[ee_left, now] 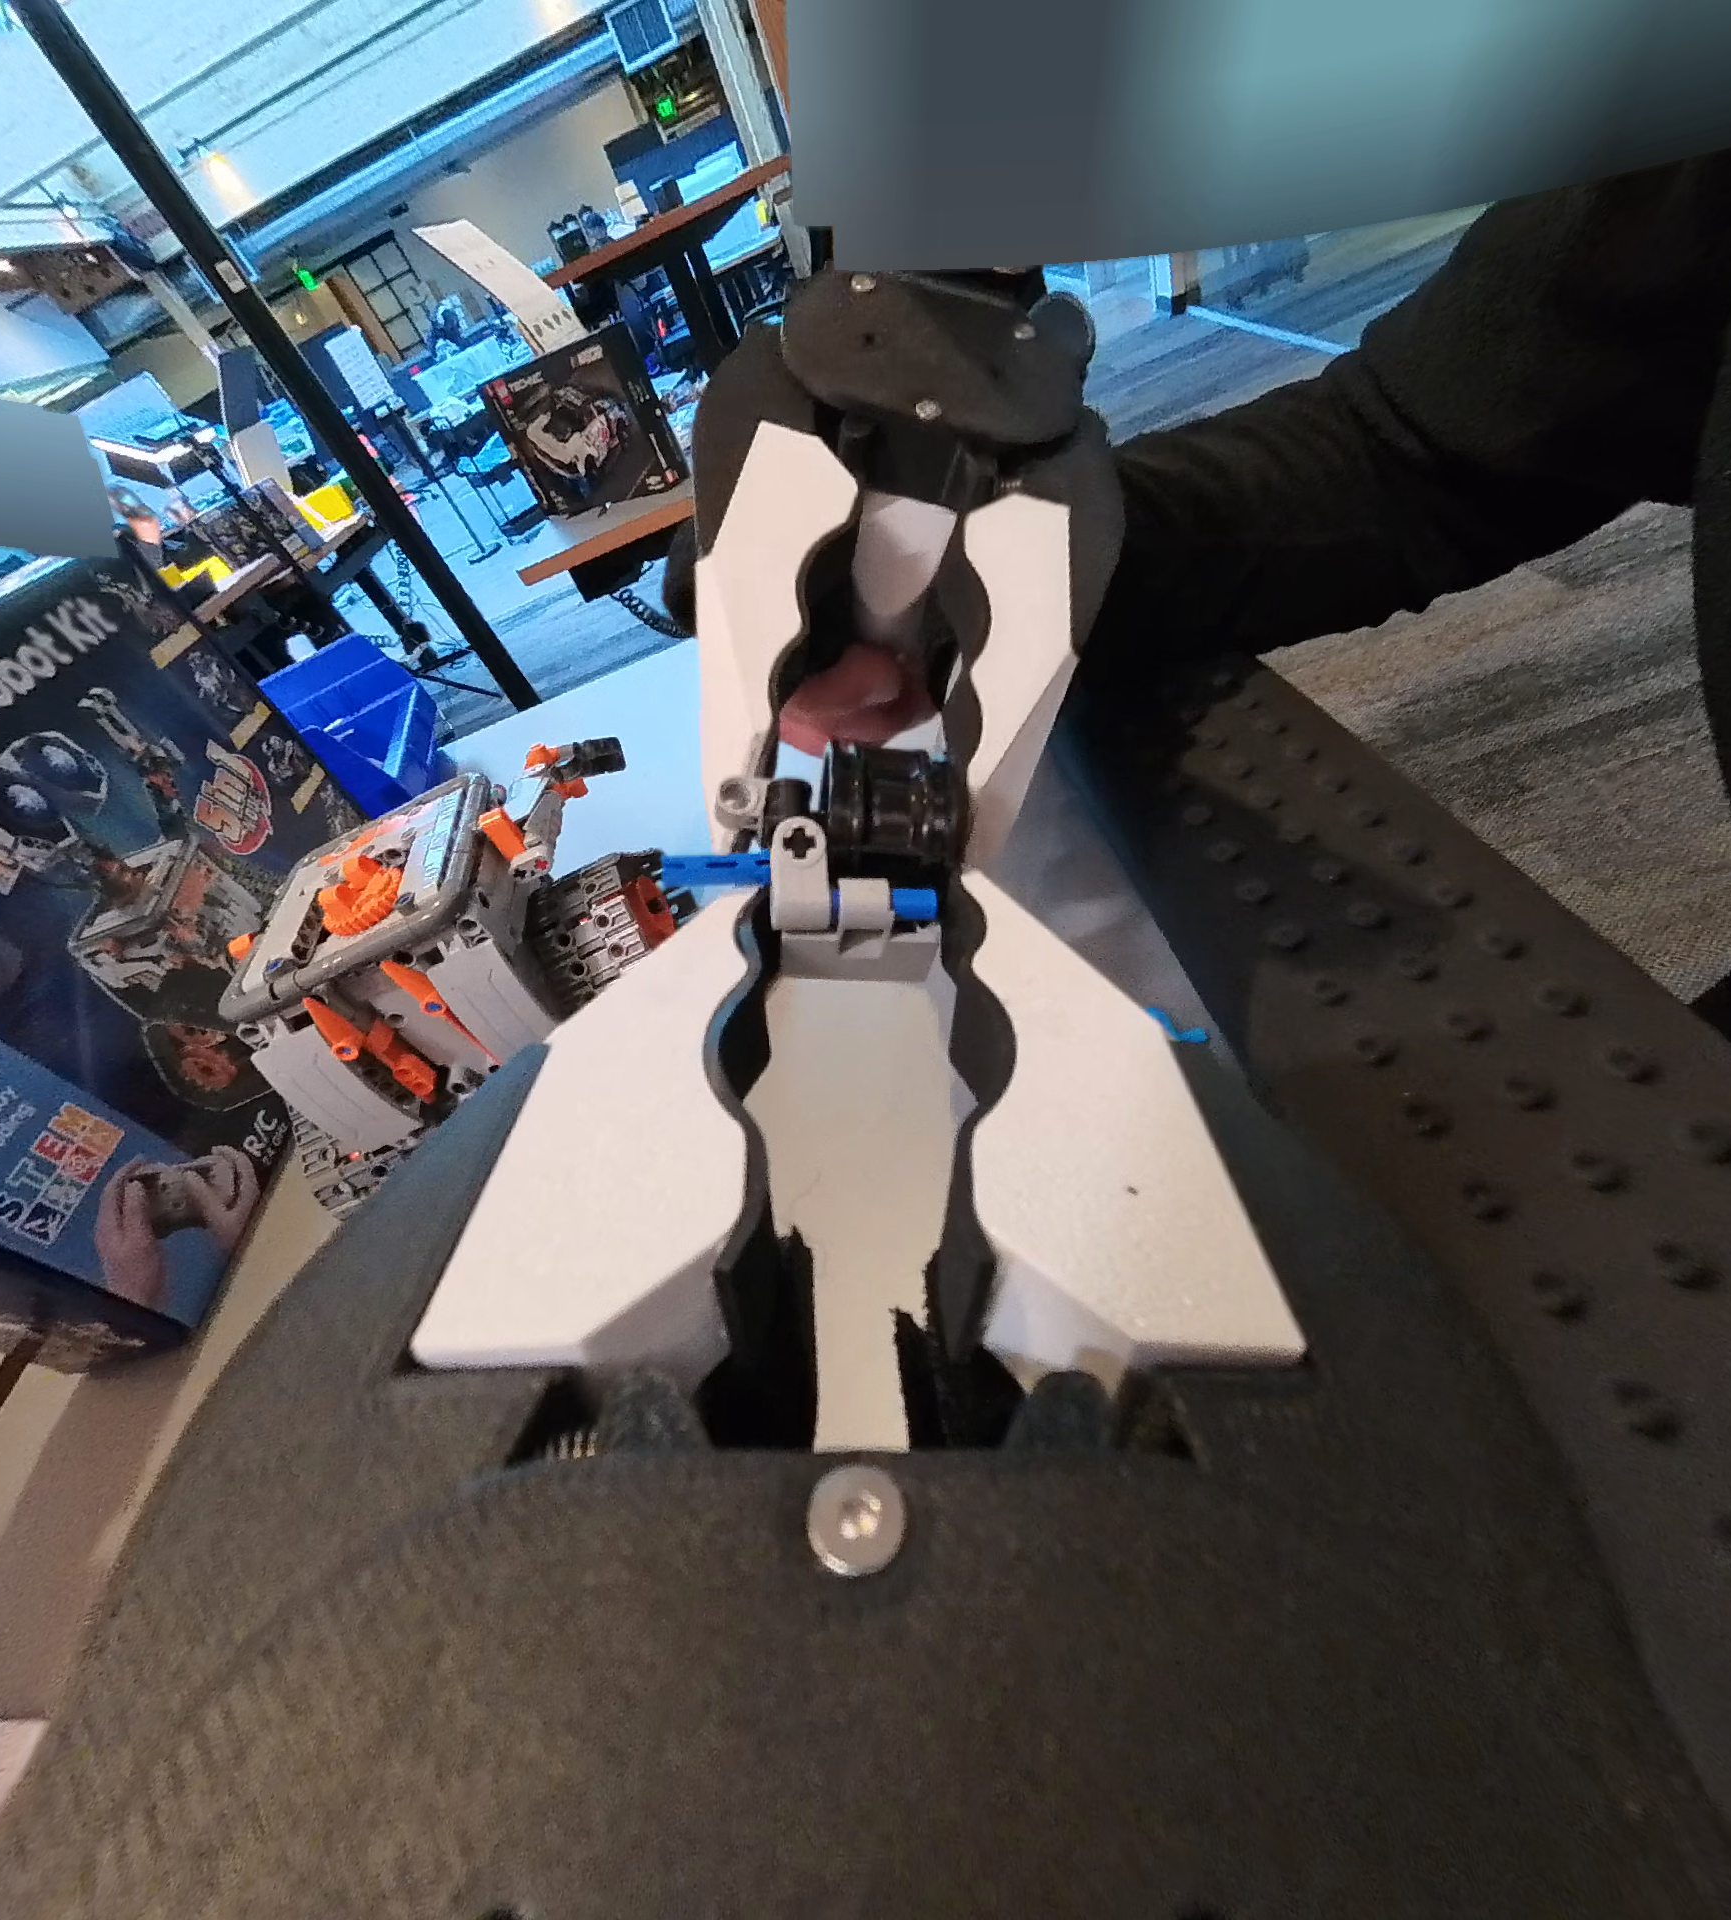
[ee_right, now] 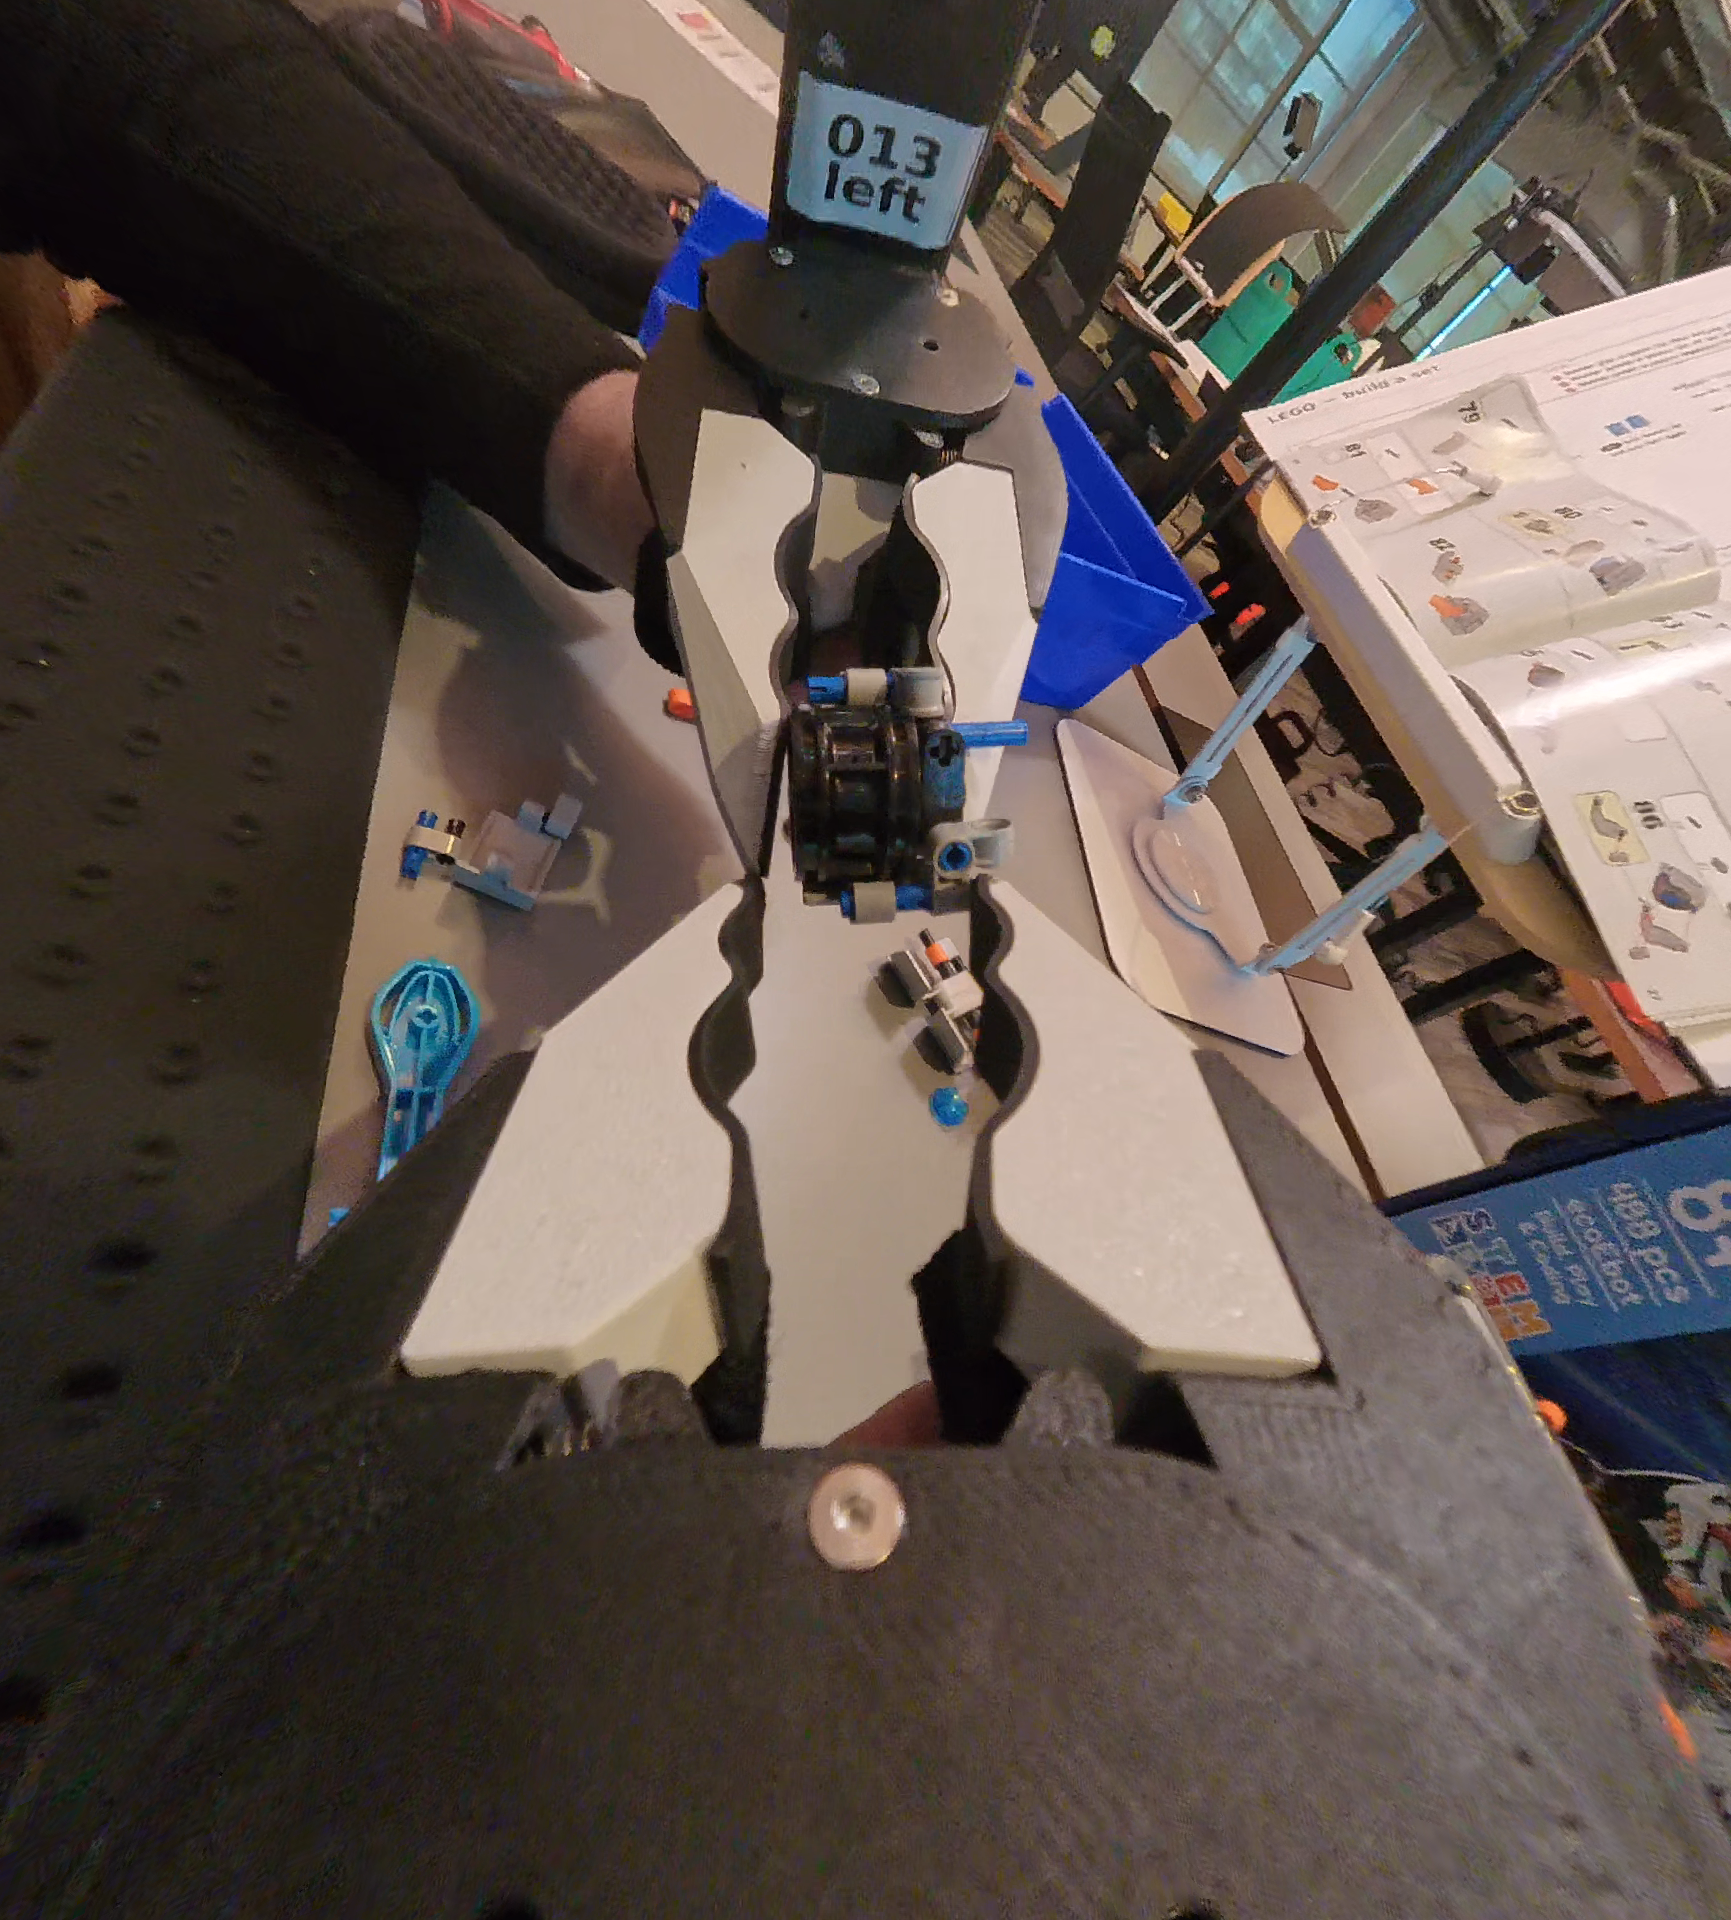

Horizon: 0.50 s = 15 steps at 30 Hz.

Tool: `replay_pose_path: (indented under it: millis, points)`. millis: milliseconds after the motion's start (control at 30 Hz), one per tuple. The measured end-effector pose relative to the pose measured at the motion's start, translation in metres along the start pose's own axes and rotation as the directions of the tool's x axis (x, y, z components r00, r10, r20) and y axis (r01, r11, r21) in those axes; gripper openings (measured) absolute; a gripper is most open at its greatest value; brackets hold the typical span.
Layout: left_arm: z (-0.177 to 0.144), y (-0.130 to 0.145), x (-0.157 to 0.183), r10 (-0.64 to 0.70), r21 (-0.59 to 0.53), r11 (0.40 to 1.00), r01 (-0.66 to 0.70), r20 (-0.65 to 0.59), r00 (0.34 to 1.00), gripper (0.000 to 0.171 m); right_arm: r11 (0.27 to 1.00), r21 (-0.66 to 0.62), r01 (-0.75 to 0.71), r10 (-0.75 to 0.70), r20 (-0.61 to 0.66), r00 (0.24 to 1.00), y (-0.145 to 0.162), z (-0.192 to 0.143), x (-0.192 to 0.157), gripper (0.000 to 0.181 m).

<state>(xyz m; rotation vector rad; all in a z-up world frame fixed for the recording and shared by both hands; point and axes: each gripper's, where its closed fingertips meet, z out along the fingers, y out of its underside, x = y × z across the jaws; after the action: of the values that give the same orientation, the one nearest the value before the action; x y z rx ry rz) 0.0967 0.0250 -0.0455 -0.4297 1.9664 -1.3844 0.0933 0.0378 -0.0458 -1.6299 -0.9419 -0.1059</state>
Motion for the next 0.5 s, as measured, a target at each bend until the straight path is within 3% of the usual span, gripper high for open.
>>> replay_pose_path:
  millis: [300, 500]
  points:
    - [0.0033, 0.0058, 0.0002, 0.016, -0.051, 0.999, -0.015, 0.027, 0.999, 0.027, 0.99, -0.103, 0.096, -0.102, -0.047, 0.994, 0.008, 0.0015, -0.0005, 0.026]
    - [0.0008, -0.0011, -0.002, -0.024, -0.008, 1.0, 0.025, 0.031, 0.999, 0.028, 0.978, -0.131, 0.165, -0.179, -0.105, 0.978, 0.0025, -0.0006, 0.0019, 0.023]
